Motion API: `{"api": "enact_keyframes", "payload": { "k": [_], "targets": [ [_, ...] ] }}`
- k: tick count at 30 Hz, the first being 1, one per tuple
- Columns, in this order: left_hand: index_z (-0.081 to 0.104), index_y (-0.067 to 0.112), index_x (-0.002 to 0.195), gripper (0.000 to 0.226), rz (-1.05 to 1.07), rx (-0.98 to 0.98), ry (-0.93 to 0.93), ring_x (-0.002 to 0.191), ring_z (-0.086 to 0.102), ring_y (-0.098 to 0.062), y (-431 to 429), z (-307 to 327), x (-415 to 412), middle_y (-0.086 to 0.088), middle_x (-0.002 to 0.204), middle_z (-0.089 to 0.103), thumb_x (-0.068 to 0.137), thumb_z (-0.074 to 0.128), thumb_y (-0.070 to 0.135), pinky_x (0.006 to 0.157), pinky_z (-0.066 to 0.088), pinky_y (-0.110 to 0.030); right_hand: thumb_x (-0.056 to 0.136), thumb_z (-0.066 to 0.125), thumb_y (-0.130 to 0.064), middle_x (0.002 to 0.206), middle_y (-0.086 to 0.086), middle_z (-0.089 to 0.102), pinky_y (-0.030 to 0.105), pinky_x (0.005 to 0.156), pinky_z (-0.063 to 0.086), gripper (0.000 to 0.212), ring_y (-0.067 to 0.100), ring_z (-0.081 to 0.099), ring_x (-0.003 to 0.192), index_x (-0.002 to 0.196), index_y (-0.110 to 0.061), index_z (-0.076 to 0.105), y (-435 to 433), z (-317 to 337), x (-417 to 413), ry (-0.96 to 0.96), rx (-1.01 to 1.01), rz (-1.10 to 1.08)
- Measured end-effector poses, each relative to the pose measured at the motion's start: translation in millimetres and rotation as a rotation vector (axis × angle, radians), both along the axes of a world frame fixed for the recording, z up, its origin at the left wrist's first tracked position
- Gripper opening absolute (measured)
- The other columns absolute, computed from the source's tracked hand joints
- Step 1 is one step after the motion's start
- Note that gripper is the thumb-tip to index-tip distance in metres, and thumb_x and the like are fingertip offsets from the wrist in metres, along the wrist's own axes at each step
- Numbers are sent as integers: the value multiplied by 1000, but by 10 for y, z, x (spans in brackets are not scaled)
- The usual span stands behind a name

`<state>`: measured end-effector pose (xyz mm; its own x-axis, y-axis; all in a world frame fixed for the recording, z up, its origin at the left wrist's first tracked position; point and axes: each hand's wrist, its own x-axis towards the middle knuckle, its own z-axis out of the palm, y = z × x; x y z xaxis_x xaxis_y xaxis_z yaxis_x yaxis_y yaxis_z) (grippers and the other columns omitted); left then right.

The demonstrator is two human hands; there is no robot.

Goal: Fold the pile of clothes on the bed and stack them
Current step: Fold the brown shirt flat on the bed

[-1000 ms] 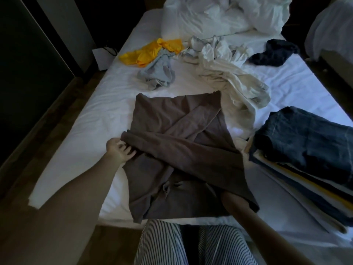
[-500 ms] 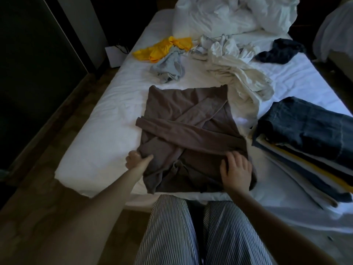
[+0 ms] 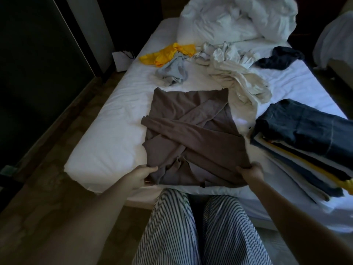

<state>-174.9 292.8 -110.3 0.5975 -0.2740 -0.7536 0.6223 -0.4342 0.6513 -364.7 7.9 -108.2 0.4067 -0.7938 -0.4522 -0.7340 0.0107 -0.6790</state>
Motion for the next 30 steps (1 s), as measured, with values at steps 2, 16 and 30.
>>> {"api": "enact_keyframes", "payload": {
  "k": [2, 16, 30],
  "targets": [
    [57, 5, 112, 19, 60, -78, -14, 103, 58, -29, -17, 29, -59, -13, 110, 63, 97, 52, 14, 80, 50, -37, 85, 66, -18, 95, 22, 63, 35, 70, 48, 42, 36, 60, 83, 113, 12, 56, -16, 35, -50, -80, 72, -53],
    [54, 12, 91, 19, 311, -405, -278, 70, 49, -17, 112, 789, -314, -8, 85, 53, 99, 40, 2, 44, 48, -16, 86, 53, -3, 96, 14, 55, 26, 51, 46, 26, 21, 53, 78, 108, -15, 59, 114, 652, -263, -630, 277, -220],
    [58, 4, 93, 20, 239, -528, -441, 71, 64, -9, 417, 1005, -675, -10, 89, 60, 93, 43, -10, 63, 55, -16, 71, 66, 9, 69, -1, 70, 16, 68, 55, 23, 13, 66, 73, 79, -13, 69, 187, 900, -694, -831, 211, 215]
  ]
}}
